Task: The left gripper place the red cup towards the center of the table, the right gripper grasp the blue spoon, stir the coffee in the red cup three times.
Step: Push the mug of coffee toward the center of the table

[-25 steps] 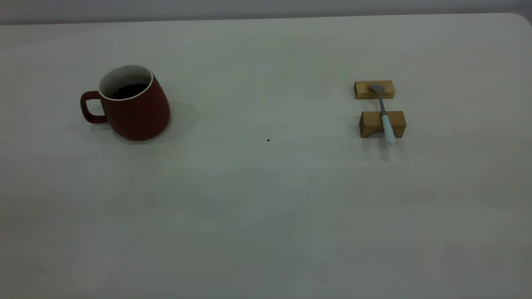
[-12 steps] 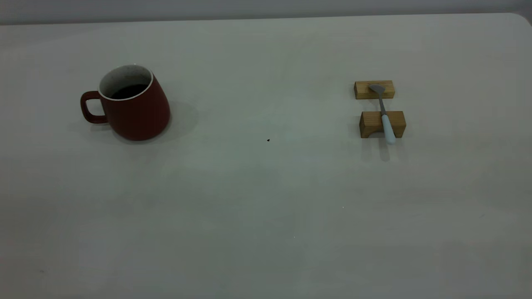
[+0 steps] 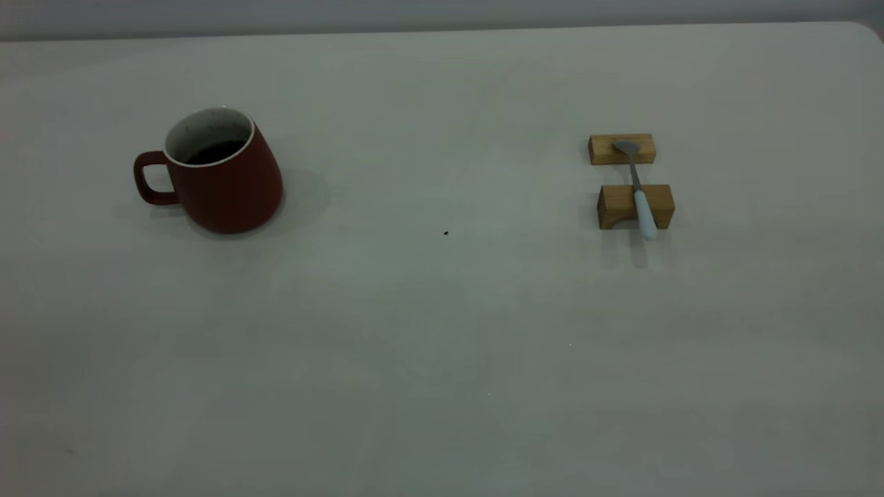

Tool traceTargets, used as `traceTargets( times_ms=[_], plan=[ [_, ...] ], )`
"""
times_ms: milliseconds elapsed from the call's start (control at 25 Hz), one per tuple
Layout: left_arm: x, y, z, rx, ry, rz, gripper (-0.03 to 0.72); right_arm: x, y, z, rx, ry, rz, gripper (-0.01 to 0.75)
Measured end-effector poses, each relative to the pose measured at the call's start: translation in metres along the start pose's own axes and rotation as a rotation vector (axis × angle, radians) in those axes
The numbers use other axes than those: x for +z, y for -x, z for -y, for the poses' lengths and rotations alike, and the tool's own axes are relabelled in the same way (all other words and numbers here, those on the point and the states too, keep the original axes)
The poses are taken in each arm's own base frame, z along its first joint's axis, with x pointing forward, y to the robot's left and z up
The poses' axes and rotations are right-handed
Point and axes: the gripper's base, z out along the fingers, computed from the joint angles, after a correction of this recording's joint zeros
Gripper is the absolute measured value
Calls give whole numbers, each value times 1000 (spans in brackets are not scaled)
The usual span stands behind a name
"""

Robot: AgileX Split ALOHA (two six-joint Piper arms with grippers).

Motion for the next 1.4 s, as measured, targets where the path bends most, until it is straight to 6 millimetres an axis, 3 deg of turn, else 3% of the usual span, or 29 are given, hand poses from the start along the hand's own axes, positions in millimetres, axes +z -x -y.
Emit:
traceTargets(
  times_ms=[160, 440, 600, 960, 1160, 1400],
  plan=[
    [7, 24, 1, 15, 51, -105, 555, 0, 0, 0, 0, 0, 0, 237],
    [49, 52, 18, 15, 15, -419, 555, 0, 0, 0, 0, 0, 0, 237],
    [73, 66, 25, 68, -14, -442, 555, 0, 0, 0, 0, 0, 1, 237],
    [161, 99, 27, 152, 127, -572, 555, 0, 0, 0, 0, 0, 1, 237],
    [207, 128, 30, 239, 174, -610, 555, 0, 0, 0, 0, 0, 1, 237],
    [282, 160, 40, 333, 153, -676, 555, 0, 0, 0, 0, 0, 1, 237]
  ],
)
